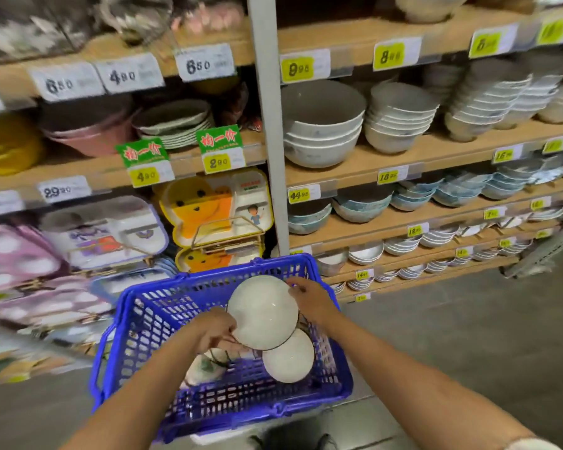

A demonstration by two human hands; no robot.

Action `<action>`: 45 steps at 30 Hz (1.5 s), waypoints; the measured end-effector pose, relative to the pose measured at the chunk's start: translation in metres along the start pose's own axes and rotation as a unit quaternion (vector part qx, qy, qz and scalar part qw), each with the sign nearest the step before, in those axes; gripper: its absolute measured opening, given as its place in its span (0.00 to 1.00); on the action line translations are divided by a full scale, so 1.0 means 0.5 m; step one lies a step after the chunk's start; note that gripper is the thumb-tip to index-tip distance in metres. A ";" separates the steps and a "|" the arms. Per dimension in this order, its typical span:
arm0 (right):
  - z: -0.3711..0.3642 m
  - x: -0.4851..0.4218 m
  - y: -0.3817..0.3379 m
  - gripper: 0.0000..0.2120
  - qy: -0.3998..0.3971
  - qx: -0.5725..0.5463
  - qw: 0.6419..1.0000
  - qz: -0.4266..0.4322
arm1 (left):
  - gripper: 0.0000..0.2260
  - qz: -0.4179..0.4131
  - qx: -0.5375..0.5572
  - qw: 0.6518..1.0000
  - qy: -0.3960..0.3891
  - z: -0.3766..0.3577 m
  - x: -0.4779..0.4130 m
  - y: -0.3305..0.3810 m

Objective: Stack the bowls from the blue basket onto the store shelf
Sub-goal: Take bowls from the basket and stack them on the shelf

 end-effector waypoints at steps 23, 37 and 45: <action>0.272 0.260 -0.383 0.14 0.157 -0.384 0.910 0.009 | 0.14 -0.457 0.135 0.876 0.076 0.044 0.420 0.276; 0.596 0.251 -0.414 0.15 0.176 -0.392 0.902 0.040 | 0.13 -0.423 0.389 0.818 0.012 -0.213 0.531 0.474; 0.750 0.178 -0.454 0.12 0.140 -0.365 0.916 0.095 | 0.13 -0.392 0.460 0.797 0.008 -0.312 0.571 0.620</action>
Point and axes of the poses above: each hand's wrist, its own x-axis away from the middle knuckle, its own z-axis out of the back of the hand, y = z × x, the point moved 4 cm from there along -x, towards the middle knuckle, and after that the axes turned 12 degrees about y, right-handed, at the moved point
